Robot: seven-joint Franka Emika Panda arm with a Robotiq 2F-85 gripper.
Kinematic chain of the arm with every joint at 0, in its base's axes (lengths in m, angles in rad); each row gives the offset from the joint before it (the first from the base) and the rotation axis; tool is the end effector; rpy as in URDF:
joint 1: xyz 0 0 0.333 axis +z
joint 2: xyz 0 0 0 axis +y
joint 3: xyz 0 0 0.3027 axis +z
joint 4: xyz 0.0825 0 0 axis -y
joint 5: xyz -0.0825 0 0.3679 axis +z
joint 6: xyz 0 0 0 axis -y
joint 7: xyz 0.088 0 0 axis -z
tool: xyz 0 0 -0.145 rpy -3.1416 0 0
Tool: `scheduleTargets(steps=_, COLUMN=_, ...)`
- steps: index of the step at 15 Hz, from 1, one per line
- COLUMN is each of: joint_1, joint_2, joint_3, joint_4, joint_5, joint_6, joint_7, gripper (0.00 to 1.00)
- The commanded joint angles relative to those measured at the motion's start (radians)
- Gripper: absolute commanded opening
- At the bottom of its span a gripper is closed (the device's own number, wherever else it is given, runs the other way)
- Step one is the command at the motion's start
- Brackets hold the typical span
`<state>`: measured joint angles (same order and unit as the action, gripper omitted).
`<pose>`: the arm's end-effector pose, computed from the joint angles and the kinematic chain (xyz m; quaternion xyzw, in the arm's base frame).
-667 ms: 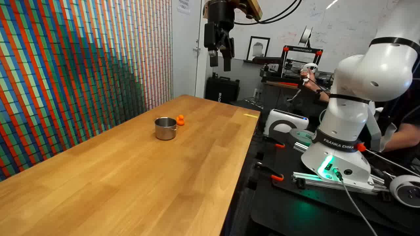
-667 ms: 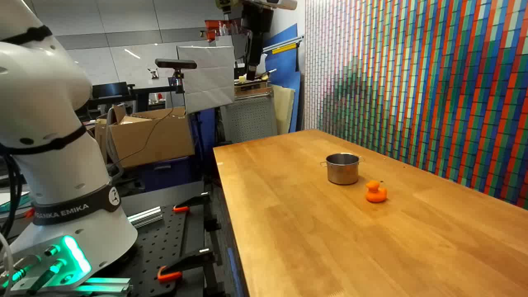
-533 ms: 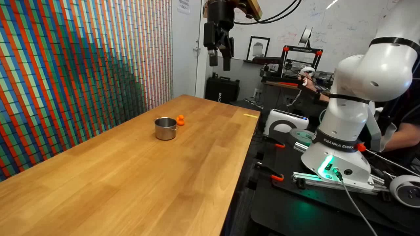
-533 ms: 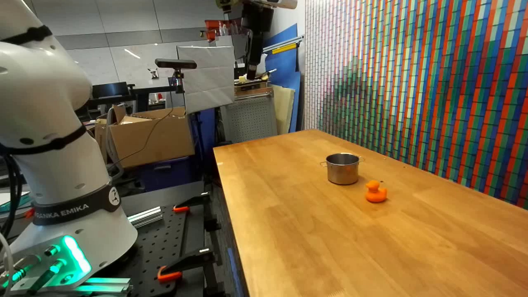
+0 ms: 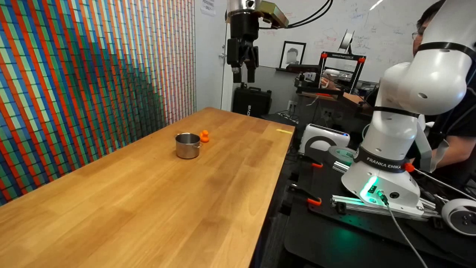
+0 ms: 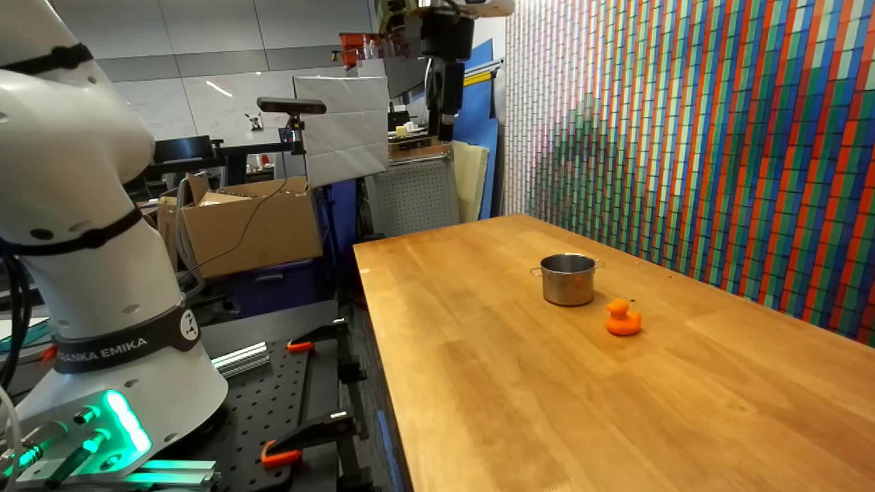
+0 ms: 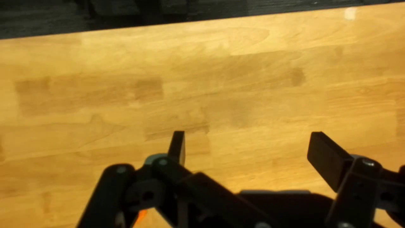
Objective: Put the rubber duck in the pot
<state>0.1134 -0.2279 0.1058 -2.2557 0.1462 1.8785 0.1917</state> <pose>0.4304 0.1130 0.4018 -0.9955 0.0158 0.0844 0.0396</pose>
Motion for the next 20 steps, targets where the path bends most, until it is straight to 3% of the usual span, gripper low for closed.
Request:
scheduleTargets(steps=1, joint_1=-0.057, joint_2=0.117, joint_3=-0.010, joint_4=0.102, joint_5=-0.213, joint_6=0.084, joint_7=-0.027, gripper=1.00)
scheduleTargets(steps=5, joint_1=-0.102, joint_2=0.251, joint_3=-0.048, joint_4=0.171, joint_5=-0.443, joint_6=0.234, joint_7=0.002, gripper=1.00)
scheduleTargets(steps=9, joint_1=-0.112, joint_2=0.392, joint_3=-0.099, joint_4=0.201, joint_5=-0.546, joint_6=0.382, joint_7=0.053, gripper=1.00)
scheduleTargets(steps=16, joint_1=-0.081, joint_2=0.619, joint_3=-0.163, joint_4=0.221, joint_5=-0.520, joint_6=0.573, joint_7=0.136, gripper=1.00)
scheduleTargets(steps=20, joint_1=-0.045, joint_2=0.740, joint_3=-0.176, joint_4=0.303, joint_5=-0.475, joint_6=0.635, joint_7=0.194, gripper=1.00)
